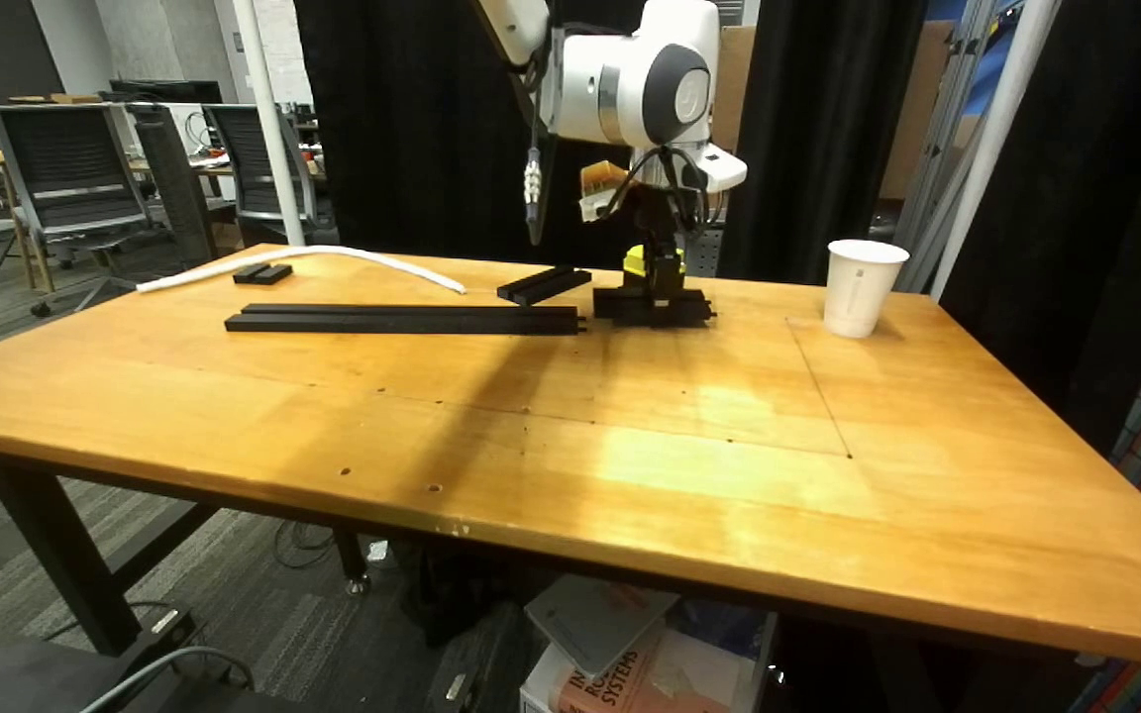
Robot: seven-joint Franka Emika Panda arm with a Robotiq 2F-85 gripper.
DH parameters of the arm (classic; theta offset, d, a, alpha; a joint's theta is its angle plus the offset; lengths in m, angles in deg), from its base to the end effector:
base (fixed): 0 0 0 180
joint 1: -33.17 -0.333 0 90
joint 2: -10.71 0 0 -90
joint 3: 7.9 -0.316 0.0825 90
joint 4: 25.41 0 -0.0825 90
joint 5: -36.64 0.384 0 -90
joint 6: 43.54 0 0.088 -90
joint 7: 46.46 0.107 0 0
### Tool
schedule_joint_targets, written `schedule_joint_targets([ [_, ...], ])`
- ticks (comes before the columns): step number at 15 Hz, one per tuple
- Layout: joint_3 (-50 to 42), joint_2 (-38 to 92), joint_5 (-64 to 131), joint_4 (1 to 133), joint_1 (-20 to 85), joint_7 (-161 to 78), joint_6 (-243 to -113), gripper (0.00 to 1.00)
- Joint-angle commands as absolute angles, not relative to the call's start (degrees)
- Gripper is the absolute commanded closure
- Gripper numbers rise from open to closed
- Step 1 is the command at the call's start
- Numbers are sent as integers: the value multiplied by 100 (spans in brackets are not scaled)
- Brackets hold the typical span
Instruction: Connect four black pieces together
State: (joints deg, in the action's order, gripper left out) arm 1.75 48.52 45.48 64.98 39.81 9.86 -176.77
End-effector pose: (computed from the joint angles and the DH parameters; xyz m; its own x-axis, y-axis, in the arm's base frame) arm 0.6863 -0.1792 0.2657 0.2388 -0.9703 0.0386 -0.9660 -0.2414 -0.0926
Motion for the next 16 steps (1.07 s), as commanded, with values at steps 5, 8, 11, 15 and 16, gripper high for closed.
schedule_joint_targets([
  [5,260,4762,4327,6558,3777,937,-17388,55],
  [8,295,4747,4275,6581,3734,990,-17355,55],
  [11,348,4753,4222,6599,3686,1072,-17379,55],
  [15,431,4762,4175,6631,3616,1204,-17401,55],
  [16,473,4760,4146,6649,3584,1289,-17415,55],
])
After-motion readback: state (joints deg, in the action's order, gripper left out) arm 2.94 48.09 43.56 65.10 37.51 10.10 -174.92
